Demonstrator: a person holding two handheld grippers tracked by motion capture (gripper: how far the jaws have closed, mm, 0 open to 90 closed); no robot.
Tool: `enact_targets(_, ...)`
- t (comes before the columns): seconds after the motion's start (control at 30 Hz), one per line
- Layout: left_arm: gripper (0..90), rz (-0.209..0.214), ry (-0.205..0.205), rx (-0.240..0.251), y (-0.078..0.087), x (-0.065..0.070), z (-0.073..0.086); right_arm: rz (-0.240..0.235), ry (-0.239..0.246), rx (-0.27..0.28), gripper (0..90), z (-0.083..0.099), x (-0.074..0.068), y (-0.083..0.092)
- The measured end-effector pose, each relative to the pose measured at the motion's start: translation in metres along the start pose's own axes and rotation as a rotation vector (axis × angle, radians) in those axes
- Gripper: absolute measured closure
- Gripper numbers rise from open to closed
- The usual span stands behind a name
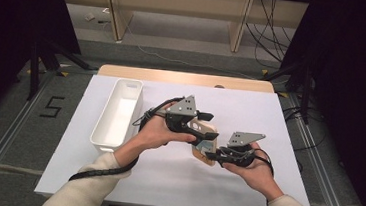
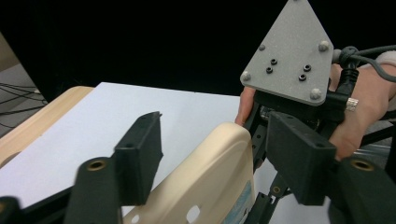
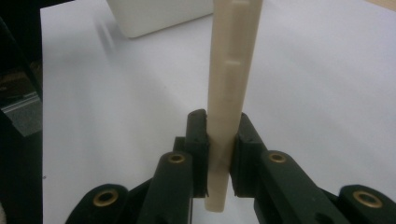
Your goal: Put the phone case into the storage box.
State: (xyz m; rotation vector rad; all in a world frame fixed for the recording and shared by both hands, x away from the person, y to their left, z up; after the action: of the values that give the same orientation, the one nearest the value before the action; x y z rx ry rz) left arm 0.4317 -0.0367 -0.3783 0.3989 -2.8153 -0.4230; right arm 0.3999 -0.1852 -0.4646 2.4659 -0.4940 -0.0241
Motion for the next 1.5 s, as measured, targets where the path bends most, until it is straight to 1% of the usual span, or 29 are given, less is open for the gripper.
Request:
enact_targets(0.1, 27.7, -0.014, 0.004, 0.012, 0.002, -0.001, -0.002, 0.005, -0.013, -0.005, 80.7, 0.001, 0.001, 0.001)
enact_targets(0.17, 23.6, -0.026, 0.017, 0.015, 0.003, -0.001, -0.002, 0.012, -0.017, -0.006, 80.7, 0.001, 0.002, 0.001)
enact_targets(0.23, 19.5, -0.05, 0.035, 0.008, 0.005, -0.002, -0.002, 0.02, -0.025, -0.008, 80.7, 0.001, 0.002, 0.001)
enact_targets(0.27, 16.1, -0.063, 0.046, 0.007, 0.006, -0.003, -0.002, 0.027, -0.027, -0.008, 80.7, 0.001, 0.003, 0.001)
enact_targets(0.33, 13.2, -0.083, 0.058, 0.01, 0.007, -0.004, -0.002, 0.041, -0.044, -0.007, 80.7, 0.001, 0.003, 0.001)
enact_targets(0.37, 10.6, -0.101, 0.069, 0.013, 0.008, -0.005, -0.002, 0.047, -0.05, -0.006, 80.7, 0.001, 0.003, 0.001)
enact_targets(0.43, 6.3, -0.122, 0.078, 0.023, 0.01, -0.007, -0.003, 0.065, -0.064, 0.001, 80.7, 0.001, 0.005, 0.002)
enact_targets(0.53, 0.2, -0.175, 0.096, 0.041, 0.012, -0.011, -0.002, 0.094, -0.093, 0.005, 80.7, 0.001, 0.006, 0.002)
enact_targets(0.6, 0.0, -0.204, 0.117, 0.056, 0.013, -0.014, -0.001, 0.113, -0.111, 0.01, 80.6, 0.0, 0.007, 0.001)
enact_targets(0.7, 0.0, -0.232, 0.144, 0.062, 0.014, -0.017, 0.003, 0.134, -0.136, 0.011, 80.6, 0.0, 0.008, -0.001)
enact_targets(0.77, 0.0, -0.255, 0.152, 0.06, 0.013, -0.019, 0.006, 0.14, -0.143, 0.005, 80.6, 0.0, 0.008, -0.003)
enact_targets(0.87, 0.0, -0.281, 0.175, 0.067, 0.012, -0.022, 0.01, 0.148, -0.148, 0.01, 80.6, -0.002, 0.007, -0.005)
enact_targets(0.97, 0.0, -0.285, 0.193, 0.07, 0.009, -0.021, 0.012, 0.156, -0.148, 0.007, 80.6, -0.004, 0.006, -0.008)
enact_targets(1.1, 0.0, -0.28, 0.214, 0.074, 0.005, -0.018, 0.014, 0.164, -0.147, 0.002, 80.6, -0.007, 0.003, -0.014)
enact_targets(1.3, 0.0, -0.298, 0.249, 0.08, 0.001, -0.016, 0.016, 0.179, -0.137, 0.003, 80.5, -0.011, 0.002, -0.017)
enact_targets(1.5, 0.0, -0.32, 0.263, 0.092, -0.003, -0.016, 0.017, 0.185, -0.137, 0.0, 80.5, -0.012, 0.001, -0.02)
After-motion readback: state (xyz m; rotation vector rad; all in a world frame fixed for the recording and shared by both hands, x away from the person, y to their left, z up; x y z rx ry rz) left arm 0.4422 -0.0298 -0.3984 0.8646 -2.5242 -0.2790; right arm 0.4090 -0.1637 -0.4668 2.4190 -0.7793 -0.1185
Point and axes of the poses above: each handheld gripper's, and its own axes: y roughly backward along the jaws, z roughly out of its underside, x roughly to its right, the point moved 5 cm from there along -y, roughly forward along the jaws, and after that the axes turned 13 degrees about y, right-handed, at the moved point
